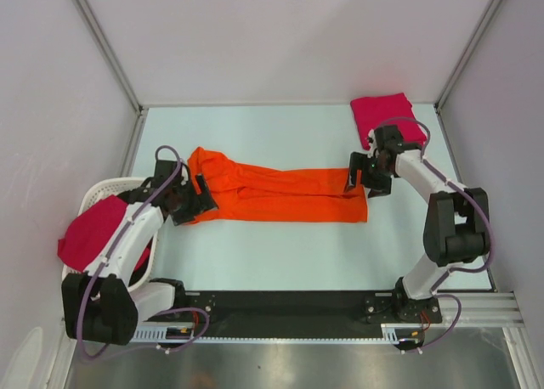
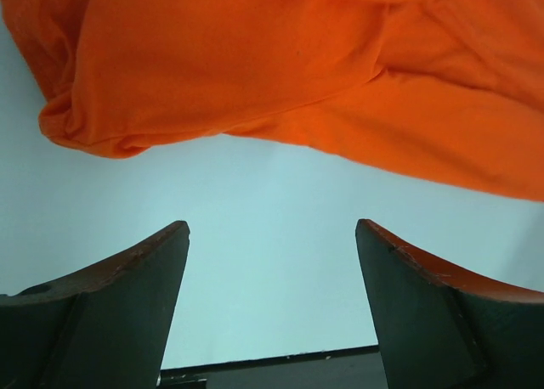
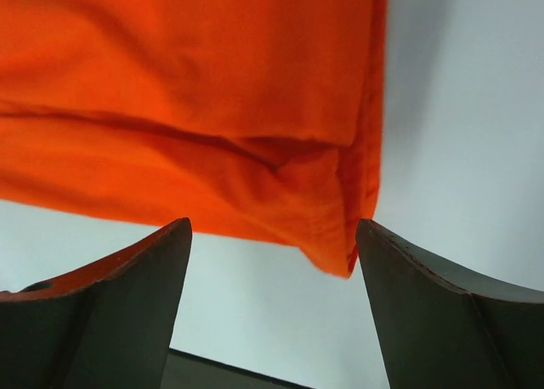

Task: Fold and stack the t-shirts
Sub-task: Fold the other side of the tshirt into a rectangle, then rotate the tshirt 90 degrees

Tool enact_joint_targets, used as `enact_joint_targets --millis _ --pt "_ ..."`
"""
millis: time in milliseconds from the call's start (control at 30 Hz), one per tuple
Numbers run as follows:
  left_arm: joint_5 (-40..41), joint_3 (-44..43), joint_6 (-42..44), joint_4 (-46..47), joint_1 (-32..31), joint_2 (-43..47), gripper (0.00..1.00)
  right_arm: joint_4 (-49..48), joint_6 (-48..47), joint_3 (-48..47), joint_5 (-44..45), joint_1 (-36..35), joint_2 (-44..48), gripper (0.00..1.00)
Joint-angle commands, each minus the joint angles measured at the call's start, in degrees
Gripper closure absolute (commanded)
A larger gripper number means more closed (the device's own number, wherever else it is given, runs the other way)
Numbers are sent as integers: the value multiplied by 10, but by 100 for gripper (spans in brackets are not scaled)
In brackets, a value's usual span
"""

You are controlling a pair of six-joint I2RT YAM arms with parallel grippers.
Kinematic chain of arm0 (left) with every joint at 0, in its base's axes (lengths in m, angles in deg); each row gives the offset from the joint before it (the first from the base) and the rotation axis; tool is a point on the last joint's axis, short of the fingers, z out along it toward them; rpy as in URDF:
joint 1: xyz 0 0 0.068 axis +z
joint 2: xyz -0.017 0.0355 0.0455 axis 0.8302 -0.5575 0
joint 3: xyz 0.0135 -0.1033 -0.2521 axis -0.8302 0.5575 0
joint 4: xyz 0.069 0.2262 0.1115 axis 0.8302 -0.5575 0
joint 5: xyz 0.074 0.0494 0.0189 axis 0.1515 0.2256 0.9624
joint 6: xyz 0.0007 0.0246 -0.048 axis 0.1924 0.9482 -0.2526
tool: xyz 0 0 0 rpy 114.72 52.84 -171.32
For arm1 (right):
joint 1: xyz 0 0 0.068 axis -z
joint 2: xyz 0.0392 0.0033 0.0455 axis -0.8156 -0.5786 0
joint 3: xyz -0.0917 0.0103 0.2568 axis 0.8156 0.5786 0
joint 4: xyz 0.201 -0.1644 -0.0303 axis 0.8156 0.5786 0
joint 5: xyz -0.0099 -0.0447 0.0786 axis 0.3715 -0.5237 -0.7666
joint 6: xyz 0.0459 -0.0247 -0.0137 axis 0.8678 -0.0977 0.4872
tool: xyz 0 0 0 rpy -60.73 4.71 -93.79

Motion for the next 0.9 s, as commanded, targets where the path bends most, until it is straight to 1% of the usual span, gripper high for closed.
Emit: enact_joint_targets --millis 0,67,167,300,400,533,667,867 --pt "-12 -10 -22 18 26 23 14 -28 -6 -34 -25 68 -34 16" --pt "-9 -12 -9 8 32 28 13 -22 -8 -50 -32 96 -50 17" --pt "-9 -18 3 0 38 24 13 -29 -6 -67 -48 106 -79 17" --pt "-29 -13 11 6 38 1 12 -18 -10 -117 -48 108 -153 17" --pt "-35 2 12 23 38 -4 12 -39 -4 -128 -71 108 -184 17" --pt "-28 12 20 30 38 -15 12 -37 -3 -160 -89 109 -229 18" --pt "-21 13 23 33 38 -26 12 -49 1 -170 -106 109 -254 18" --pt "-19 7 27 34 38 -31 12 -66 8 -186 -149 102 -288 22"
